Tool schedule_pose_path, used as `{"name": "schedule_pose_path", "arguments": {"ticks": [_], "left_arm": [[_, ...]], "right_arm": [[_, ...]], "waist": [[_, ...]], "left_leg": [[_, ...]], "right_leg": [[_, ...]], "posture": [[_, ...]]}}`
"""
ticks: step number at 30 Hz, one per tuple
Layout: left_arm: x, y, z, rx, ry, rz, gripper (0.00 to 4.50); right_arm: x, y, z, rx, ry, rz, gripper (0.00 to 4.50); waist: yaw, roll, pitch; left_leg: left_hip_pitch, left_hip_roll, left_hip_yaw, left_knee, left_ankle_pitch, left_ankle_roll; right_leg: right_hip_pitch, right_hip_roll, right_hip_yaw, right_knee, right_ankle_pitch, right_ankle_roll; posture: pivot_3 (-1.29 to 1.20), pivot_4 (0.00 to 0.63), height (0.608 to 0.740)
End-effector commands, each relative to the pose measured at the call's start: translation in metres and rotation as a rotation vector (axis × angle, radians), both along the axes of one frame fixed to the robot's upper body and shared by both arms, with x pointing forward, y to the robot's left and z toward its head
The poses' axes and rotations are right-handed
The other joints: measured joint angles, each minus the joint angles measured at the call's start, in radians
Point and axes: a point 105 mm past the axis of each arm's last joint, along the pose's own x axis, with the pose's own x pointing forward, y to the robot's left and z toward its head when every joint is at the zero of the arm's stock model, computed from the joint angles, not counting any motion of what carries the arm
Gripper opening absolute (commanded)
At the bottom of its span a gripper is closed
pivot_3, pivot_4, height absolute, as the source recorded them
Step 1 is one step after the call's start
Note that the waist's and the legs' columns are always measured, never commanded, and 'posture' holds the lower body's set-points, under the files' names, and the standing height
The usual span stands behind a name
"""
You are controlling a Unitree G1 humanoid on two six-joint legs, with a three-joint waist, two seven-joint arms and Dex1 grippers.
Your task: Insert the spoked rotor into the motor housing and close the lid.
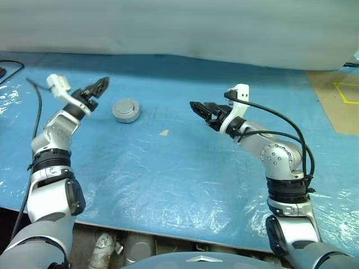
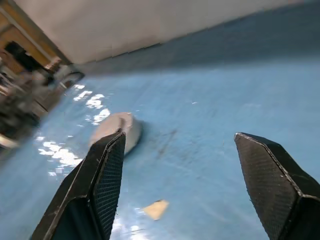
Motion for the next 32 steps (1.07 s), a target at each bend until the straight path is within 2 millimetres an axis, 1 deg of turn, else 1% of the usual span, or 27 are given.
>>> {"name": "schedule_pose_path", "arguments": {"ticks": [1, 2, 3, 6, 8, 11, 13, 15, 18, 19, 21, 22, 29, 32], "left_arm": [[-0.014, -0.041, 0.010, 0.093, -0.095, -0.131, 4.46], [-0.018, -0.053, 0.007, 0.104, -0.100, -0.170, 4.46], [-0.021, -0.059, 0.005, 0.108, -0.102, -0.194, 4.46], [-0.034, -0.091, -0.011, 0.214, -0.128, -0.291, 4.46], [-0.036, -0.100, -0.019, 0.218, -0.118, -0.304, 4.46], [-0.036, -0.106, -0.033, 0.249, -0.087, -0.300, 4.46], [-0.038, -0.111, -0.042, 0.278, -0.076, -0.326, 4.46], [-0.039, -0.113, -0.047, 0.292, -0.074, -0.337, 4.46], [-0.038, -0.117, -0.053, 0.295, -0.063, -0.336, 4.46], [-0.040, -0.118, -0.055, 0.302, -0.067, -0.352, 4.49], [-0.042, -0.119, -0.058, 0.321, -0.083, -0.362, 4.50], [-0.041, -0.120, -0.058, 0.332, -0.091, -0.356, 4.50], [-0.035, -0.112, -0.059, 0.361, -0.111, -0.305, 4.50], [-0.035, -0.115, -0.058, 0.385, -0.132, -0.274, 4.50]], "right_arm": [[-0.002, -0.008, 0.014, -0.078, -0.129, -0.047, 3.61], [-0.001, -0.013, 0.013, -0.097, -0.137, -0.078, 3.61], [0.001, -0.016, 0.012, -0.108, -0.141, -0.098, 3.61], [0.000, -0.027, 0.003, -0.167, -0.132, -0.139, 3.61], [-0.003, -0.033, -0.002, -0.192, -0.127, -0.163, 3.61], [-0.006, -0.041, -0.007, -0.214, -0.122, -0.199, 3.61], [-0.008, -0.043, -0.008, -0.216, -0.120, -0.209, 3.61], [-0.009, -0.043, -0.009, -0.212, -0.118, -0.221, 3.61], [-0.010, -0.042, -0.015, -0.226, -0.109, -0.231, 3.61], [-0.012, -0.038, -0.014, -0.229, -0.126, -0.209, 3.78], [-0.014, -0.030, -0.012, -0.233, -0.156, -0.191, 4.18], [-0.014, -0.027, -0.010, -0.228, -0.170, -0.185, 4.47], [-0.012, -0.015, -0.008, -0.210, -0.200, -0.154, 4.47], [-0.011, -0.012, -0.017, -0.282, -0.175, -0.105, 4.47]], "waist": [[-0.005, 0.000, 0.000], [-0.011, 0.000, 0.000], [-0.018, 0.000, 0.000], [-0.025, 0.000, 0.000], [-0.023, 0.000, 0.000], [-0.021, 0.000, 0.000], [-0.021, 0.000, 0.000], [-0.020, 0.001, 0.000], [-0.019, 0.001, 0.000], [-0.019, 0.001, 0.000], [-0.018, 0.001, 0.000], [-0.019, 0.001, 0.000], [-0.019, 0.001, 0.000], [-0.019, 0.001, 0.000]], "left_leg": [[0.000, 0.000, 0.000, 0.000, 0.000, 0.000], [0.001, 0.000, 0.000, 0.000, 0.000, 0.000], [0.001, 0.000, 0.000, 0.000, 0.000, 0.000], [0.002, 0.001, 0.000, 0.000, 0.000, 0.000], [0.002, 0.001, 0.000, 0.000, 0.000, 0.000], [0.002, 0.001, 0.001, 0.000, 0.000, 0.000], [0.003, 0.001, 0.001, 0.000, 0.000, 0.000], [0.003, 0.001, 0.001, 0.000, 0.000, 0.000], [0.003, 0.001, 0.002, 0.001, 0.000, 0.000], [0.003, 0.001, 0.002, 0.001, 0.000, 0.000], [0.003, 0.001, 0.002, 0.001, 0.000, 0.000], [0.003, 0.001, 0.002, 0.001, 0.000, 0.000], [0.004, 0.001, 0.002, 0.001, 0.000, 0.000], [0.004, 0.001, 0.002, 0.001, 0.000, 0.000]], "right_leg": [[0.000, 0.000, 0.000, 0.000, 0.000, 0.000], [0.000, 0.001, 0.000, 0.000, 0.000, 0.000], [0.000, 0.001, 0.001, 0.000, 0.000, 0.000], [-0.001, 0.003, 0.002, 0.001, 0.000, -0.001], [-0.001, 0.003, 0.002, 0.001, 0.000, -0.001], [-0.001, 0.003, 0.002, 0.001, 0.000, -0.001], [0.000, 0.003, 0.003, 0.001, 0.001, -0.001], [0.000, 0.003, 0.003, 0.002, 0.001, -0.001], [0.000, 0.003, 0.004, 0.002, 0.001, -0.001], [0.000, 0.003, 0.004, 0.002, 0.001, -0.001], [0.000, 0.002, 0.004, 0.002, 0.001, -0.001], [0.000, 0.002, 0.004, 0.002, 0.001, -0.001], [0.000, 0.002, 0.004, 0.003, 0.001, -0.001], [0.000, 0.002, 0.004, 0.003, 0.001, -0.001]], "posture": [[0.00, 0.150, 0.740], [0.00, 0.150, 0.740], [0.00, 0.150, 0.740], [0.00, 0.150, 0.740], [0.00, 0.150, 0.740], [0.00, 0.150, 0.740], [0.00, 0.150, 0.740], [0.00, 0.150, 0.740], [0.00, 0.150, 0.740], [0.00, 0.150, 0.740], [0.00, 0.150, 0.740], [0.00, 0.150, 0.740], [0.00, 0.150, 0.740], [0.00, 0.150, 0.740]]}}
